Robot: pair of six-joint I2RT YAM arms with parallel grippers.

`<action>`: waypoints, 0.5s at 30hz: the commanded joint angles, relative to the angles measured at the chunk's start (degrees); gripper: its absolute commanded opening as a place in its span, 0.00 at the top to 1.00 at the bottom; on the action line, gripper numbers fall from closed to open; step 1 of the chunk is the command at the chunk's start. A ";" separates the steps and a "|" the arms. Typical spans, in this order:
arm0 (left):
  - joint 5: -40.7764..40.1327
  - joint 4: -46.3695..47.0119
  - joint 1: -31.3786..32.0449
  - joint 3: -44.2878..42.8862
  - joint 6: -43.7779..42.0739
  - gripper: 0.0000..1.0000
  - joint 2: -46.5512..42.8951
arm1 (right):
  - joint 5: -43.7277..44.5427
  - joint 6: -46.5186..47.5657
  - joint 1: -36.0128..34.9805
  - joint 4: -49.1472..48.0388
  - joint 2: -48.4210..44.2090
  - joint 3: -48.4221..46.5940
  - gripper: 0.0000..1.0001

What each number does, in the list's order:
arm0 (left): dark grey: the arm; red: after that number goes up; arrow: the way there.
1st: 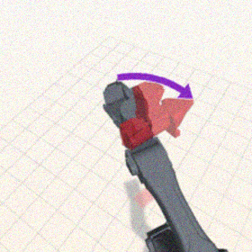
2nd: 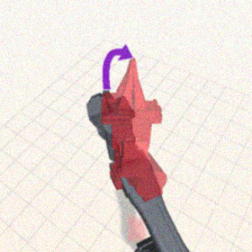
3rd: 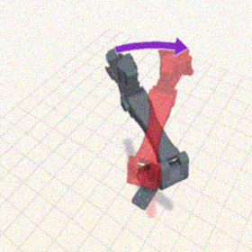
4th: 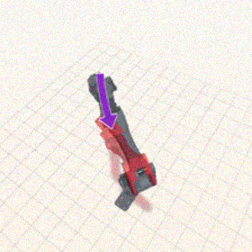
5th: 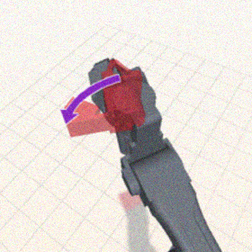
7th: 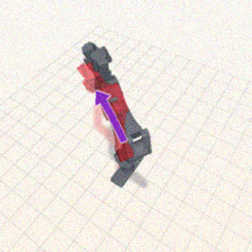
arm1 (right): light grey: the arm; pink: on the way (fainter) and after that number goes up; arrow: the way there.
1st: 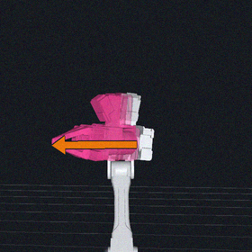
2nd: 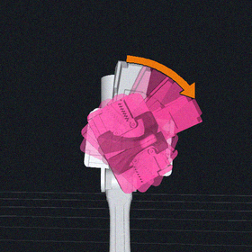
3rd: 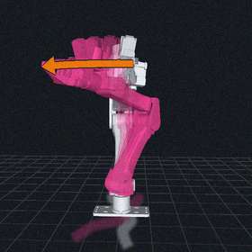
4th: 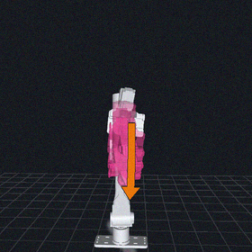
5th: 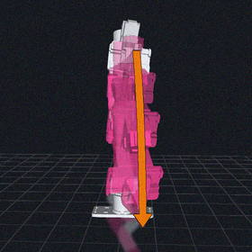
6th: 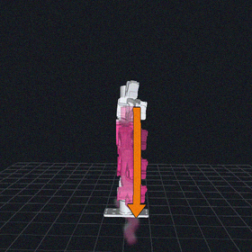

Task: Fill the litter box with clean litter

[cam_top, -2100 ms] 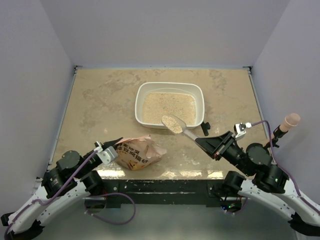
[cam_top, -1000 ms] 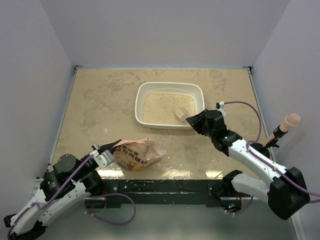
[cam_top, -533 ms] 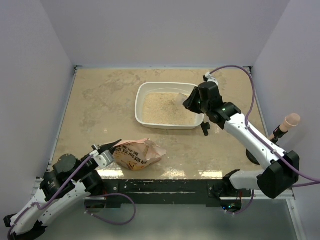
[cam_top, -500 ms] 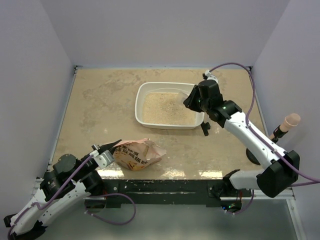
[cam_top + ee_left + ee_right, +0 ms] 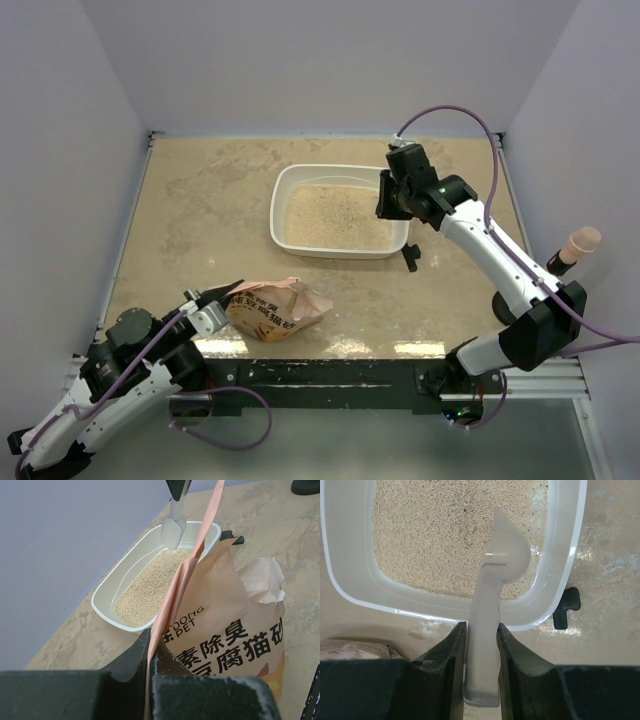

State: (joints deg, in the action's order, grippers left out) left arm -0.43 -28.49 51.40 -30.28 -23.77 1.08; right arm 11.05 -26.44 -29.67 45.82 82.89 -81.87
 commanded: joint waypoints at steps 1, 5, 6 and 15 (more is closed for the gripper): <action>1.04 6.78 -0.07 -1.53 -0.49 1.00 -1.43 | -0.68 1.13 0.05 1.47 -3.59 -4.53 1.00; 0.69 7.13 -0.07 -1.45 -0.40 1.00 -1.43 | 3.79 -0.54 0.05 0.40 -7.13 -7.25 1.00; 0.78 7.13 -0.07 -1.45 -0.31 1.00 -1.43 | 5.46 -0.55 0.05 0.93 -7.39 -9.17 1.00; 0.95 6.96 0.02 -1.62 -0.31 1.00 0.32 | 18.31 -3.62 6.98 -3.09 -12.75 -1.49 1.00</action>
State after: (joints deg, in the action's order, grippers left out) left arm -0.43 -28.45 51.40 -30.30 -23.77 1.23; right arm 22.28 -27.86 -27.16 46.98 72.64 -89.36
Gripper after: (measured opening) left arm 0.029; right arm 0.280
